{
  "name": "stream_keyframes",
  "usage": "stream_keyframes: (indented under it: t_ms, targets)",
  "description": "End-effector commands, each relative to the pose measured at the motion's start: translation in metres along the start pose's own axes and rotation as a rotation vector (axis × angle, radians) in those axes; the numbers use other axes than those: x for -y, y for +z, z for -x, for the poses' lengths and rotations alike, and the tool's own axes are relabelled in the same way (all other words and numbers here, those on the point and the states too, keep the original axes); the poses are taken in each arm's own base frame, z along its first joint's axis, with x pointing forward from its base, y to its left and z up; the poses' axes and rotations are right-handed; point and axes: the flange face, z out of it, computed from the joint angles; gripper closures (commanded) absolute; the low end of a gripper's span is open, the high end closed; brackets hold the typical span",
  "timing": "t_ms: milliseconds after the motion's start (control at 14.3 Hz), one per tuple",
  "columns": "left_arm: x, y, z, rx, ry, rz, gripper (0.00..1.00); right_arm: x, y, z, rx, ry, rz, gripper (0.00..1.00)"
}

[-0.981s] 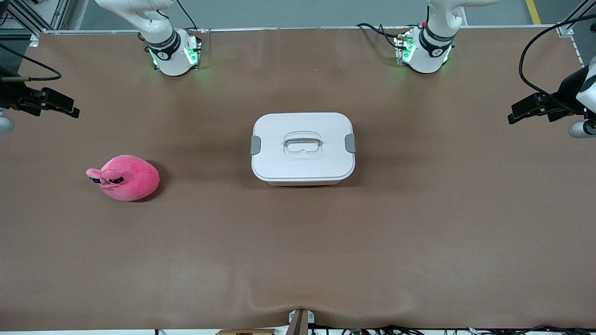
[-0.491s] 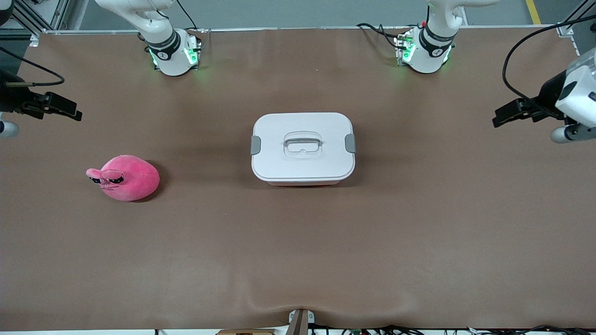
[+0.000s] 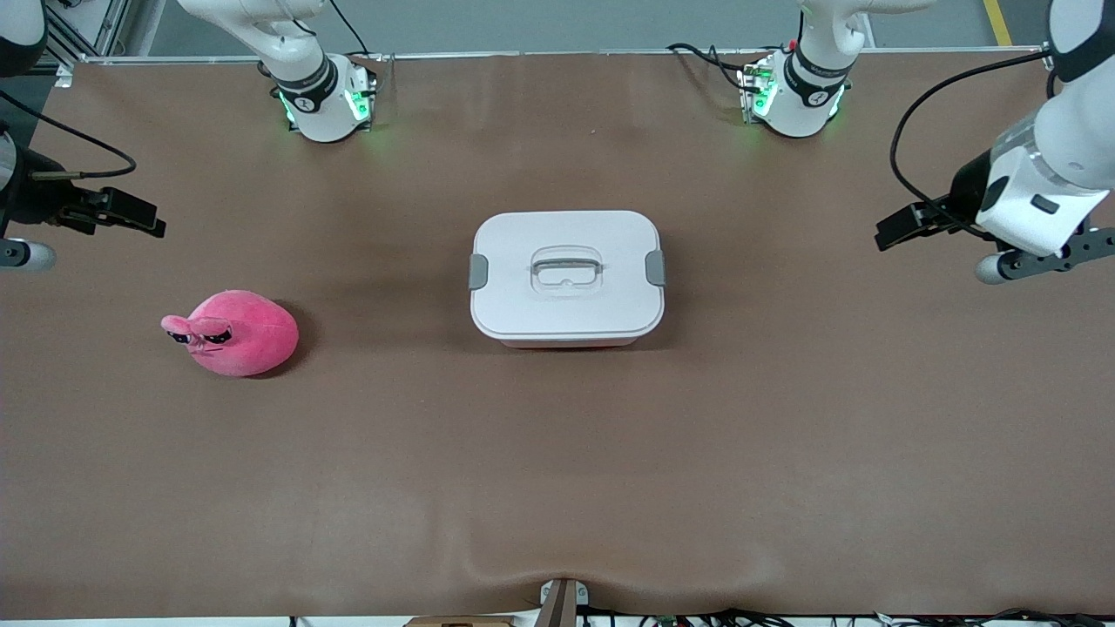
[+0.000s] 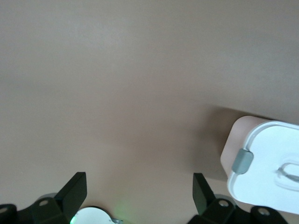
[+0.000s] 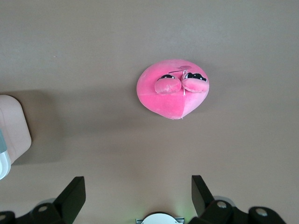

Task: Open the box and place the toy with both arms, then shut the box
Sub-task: 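Move the left gripper to the lid handle while the right gripper reaches the toy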

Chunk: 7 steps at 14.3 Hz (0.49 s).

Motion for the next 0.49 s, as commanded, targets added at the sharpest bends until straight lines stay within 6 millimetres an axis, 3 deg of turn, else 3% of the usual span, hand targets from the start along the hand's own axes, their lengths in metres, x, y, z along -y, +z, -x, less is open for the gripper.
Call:
stream_keyframes:
  t_ms: [0, 420]
  targets:
    - [-0.027, 0.005, 0.001, 0.007, -0.048, 0.02, 0.0, -0.004, 0.01, -0.004, -0.026, -0.075, -0.012, 0.0]
    - [-0.071, 0.025, 0.008, 0.017, -0.151, 0.025, 0.0, -0.029, 0.042, -0.038, -0.101, -0.278, 0.001, 0.0]
